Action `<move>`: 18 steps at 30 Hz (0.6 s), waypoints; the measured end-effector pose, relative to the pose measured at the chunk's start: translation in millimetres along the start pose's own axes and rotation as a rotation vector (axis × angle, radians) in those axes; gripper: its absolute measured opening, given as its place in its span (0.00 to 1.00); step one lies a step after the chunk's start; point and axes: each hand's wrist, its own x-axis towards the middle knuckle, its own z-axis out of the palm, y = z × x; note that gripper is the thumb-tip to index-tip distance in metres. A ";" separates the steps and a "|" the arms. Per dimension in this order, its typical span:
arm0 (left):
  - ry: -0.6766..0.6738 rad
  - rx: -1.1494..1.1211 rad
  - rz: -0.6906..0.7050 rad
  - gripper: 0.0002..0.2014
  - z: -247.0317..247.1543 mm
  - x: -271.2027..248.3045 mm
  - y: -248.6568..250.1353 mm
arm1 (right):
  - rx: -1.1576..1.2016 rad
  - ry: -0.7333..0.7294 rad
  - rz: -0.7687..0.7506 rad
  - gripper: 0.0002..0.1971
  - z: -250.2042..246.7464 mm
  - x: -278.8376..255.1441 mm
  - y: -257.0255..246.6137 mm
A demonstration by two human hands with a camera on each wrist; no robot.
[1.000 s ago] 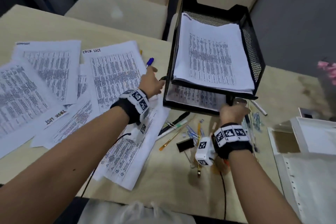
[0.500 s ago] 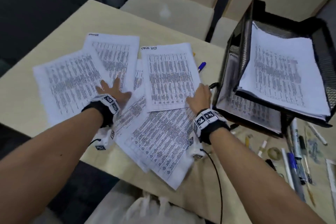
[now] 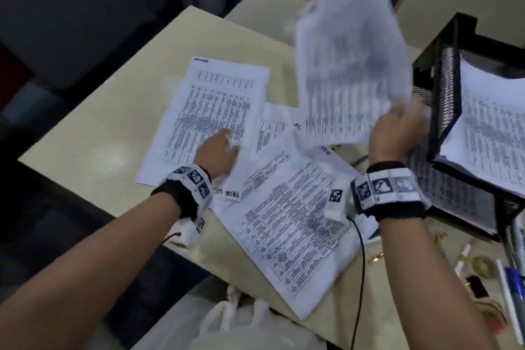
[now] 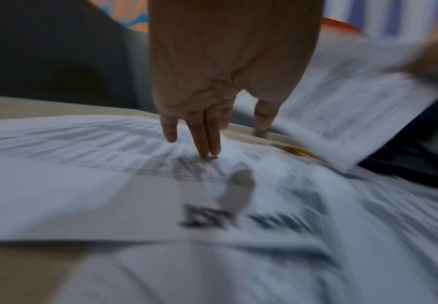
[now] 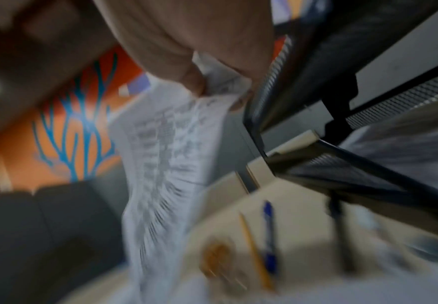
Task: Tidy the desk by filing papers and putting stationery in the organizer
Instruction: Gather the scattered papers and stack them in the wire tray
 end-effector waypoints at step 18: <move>-0.067 0.162 -0.526 0.46 -75.3 52.3 -36.3 | -0.081 -0.802 0.309 0.30 146.6 -140.6 -14.3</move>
